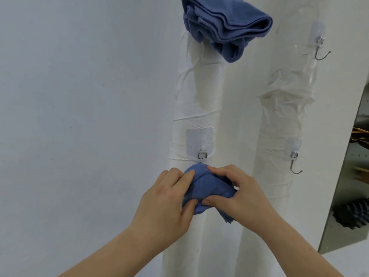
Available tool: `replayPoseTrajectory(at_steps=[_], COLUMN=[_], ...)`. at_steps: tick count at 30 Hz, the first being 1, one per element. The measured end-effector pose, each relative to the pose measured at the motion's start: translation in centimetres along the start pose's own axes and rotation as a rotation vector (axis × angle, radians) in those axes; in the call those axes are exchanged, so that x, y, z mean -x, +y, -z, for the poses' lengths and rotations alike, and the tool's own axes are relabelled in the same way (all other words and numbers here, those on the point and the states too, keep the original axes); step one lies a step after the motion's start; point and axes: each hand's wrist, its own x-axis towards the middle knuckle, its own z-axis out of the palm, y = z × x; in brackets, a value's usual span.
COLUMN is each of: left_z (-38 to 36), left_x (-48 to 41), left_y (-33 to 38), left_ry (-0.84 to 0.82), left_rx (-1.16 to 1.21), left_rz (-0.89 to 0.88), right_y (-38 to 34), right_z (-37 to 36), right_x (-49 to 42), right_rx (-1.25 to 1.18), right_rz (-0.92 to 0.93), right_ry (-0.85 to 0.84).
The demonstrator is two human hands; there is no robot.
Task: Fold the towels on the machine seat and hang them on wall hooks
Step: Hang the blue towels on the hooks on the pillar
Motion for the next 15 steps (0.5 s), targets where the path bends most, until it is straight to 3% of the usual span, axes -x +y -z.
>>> replayPoseTrajectory(at_steps=[7, 15], left_z=[1.2, 5.0], left_x=[-0.6, -2.2], left_y=[0.9, 1.9], left_ry=[-0.095, -0.281], left_rx=[0.064, 0.071], left_rz=[0.083, 0.087], right_y=[-1.1, -4.4], right_z=[0.2, 2.6], right_x=[0.4, -0.6], right_rx=[-0.047, 0.353], right_rz=[-0.084, 0.039], right_ry=[-0.065, -0.284])
